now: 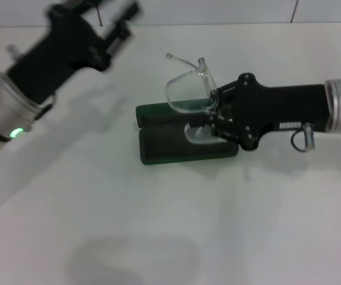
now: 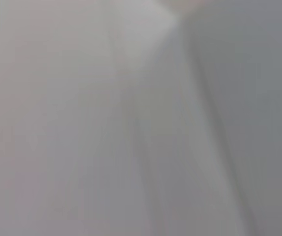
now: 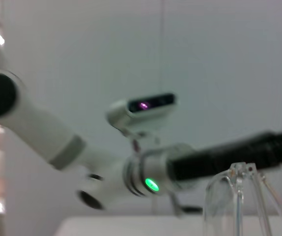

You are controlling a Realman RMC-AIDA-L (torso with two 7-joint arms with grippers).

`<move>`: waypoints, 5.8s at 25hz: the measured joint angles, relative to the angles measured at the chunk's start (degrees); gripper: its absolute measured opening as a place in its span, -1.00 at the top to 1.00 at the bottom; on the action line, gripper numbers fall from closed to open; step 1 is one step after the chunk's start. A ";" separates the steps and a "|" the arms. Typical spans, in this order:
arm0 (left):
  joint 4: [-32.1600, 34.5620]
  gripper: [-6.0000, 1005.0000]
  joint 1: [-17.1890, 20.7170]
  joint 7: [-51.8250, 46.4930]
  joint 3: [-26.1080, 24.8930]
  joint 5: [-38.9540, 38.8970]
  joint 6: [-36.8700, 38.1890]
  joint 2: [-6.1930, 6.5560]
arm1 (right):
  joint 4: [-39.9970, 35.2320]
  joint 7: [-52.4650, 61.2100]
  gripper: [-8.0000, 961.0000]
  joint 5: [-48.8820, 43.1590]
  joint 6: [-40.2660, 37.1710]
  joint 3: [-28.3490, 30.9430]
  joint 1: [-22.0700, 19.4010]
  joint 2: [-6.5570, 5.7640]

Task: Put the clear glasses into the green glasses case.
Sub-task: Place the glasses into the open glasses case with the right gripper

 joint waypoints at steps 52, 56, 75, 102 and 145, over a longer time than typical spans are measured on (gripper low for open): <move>-2.99 0.14 5.15 0.86 0.79 -9.30 -3.64 0.31 | -33.30 50.81 0.51 -63.92 38.41 -27.82 1.22 4.63; -2.96 0.14 5.07 0.86 0.68 -9.30 -4.02 0.33 | -35.34 50.83 0.42 -63.87 38.57 -27.70 -0.07 4.64; -2.86 0.14 4.08 1.09 0.80 -9.37 -5.77 0.32 | -37.33 50.55 0.23 -60.25 37.20 -28.30 -1.28 4.64; -2.99 0.14 3.90 0.85 0.80 -9.25 -5.77 0.23 | -28.68 51.05 0.23 -57.35 26.33 -17.82 2.63 4.69; -2.99 0.14 3.37 0.59 0.80 -9.14 -5.86 0.13 | -29.96 50.95 0.22 -57.59 27.81 -19.91 2.95 4.64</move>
